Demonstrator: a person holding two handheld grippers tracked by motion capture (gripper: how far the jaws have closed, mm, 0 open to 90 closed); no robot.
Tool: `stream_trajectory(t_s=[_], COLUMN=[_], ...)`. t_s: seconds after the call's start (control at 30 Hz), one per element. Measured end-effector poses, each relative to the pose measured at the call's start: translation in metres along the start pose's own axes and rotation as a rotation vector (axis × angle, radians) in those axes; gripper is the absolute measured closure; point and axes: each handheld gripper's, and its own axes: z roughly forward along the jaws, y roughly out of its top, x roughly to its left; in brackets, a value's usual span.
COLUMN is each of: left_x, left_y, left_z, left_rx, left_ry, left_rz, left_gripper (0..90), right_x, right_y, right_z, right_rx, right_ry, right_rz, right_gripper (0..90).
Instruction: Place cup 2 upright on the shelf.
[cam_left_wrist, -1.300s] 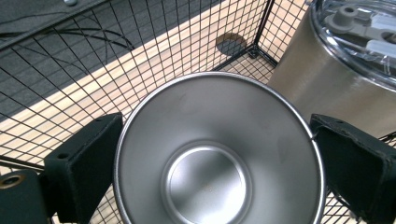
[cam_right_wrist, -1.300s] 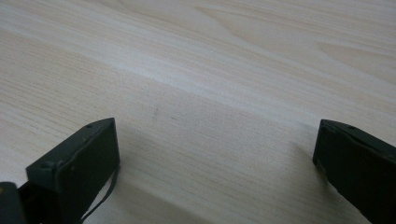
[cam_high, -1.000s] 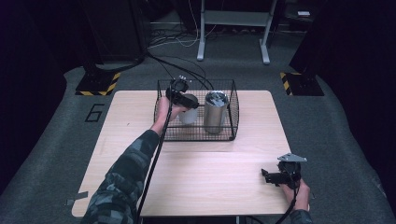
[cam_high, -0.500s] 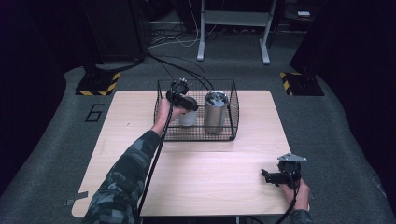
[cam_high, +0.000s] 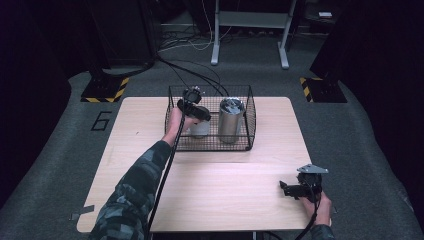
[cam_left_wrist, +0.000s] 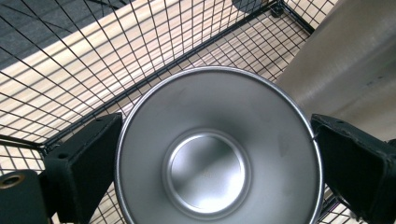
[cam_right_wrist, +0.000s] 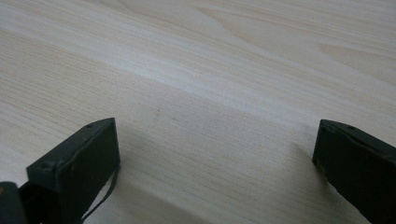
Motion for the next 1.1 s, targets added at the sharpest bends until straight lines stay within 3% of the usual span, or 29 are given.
stream_trajectory(t_s=[0.6, 0.7, 0.87, 0.97, 1.1], left_x=[-0.005, -0.005, -0.006, -0.008, -0.012], left_y=[-0.005, -0.004, -0.004, -0.003, -0.002], left_z=[-0.001, -0.006, -0.015, -0.028, -0.043], left_rx=[0.019, -0.005, -0.027, -0.079, -0.112], left_ry=[0.011, -0.004, -0.005, -0.021, -0.035], left_rz=[-0.003, -0.012, -0.011, -0.009, 0.005], left_gripper=[5.4, 0.1, 0.1, 0.1, 0.1], right_x=[0.000, 0.000, 0.000, 0.000, 0.000], right_y=[0.000, 0.000, 0.000, 0.000, 0.000], right_z=[0.000, 0.000, 0.000, 0.000, 0.000], right_rx=[0.000, 0.001, 0.002, 0.002, 0.001], right_ry=[0.000, 0.001, 0.002, 0.002, 0.002], right_rz=[-0.002, 0.003, 0.003, 0.003, 0.002], right_gripper=[0.0, 0.0, 0.0, 0.0, 0.0])
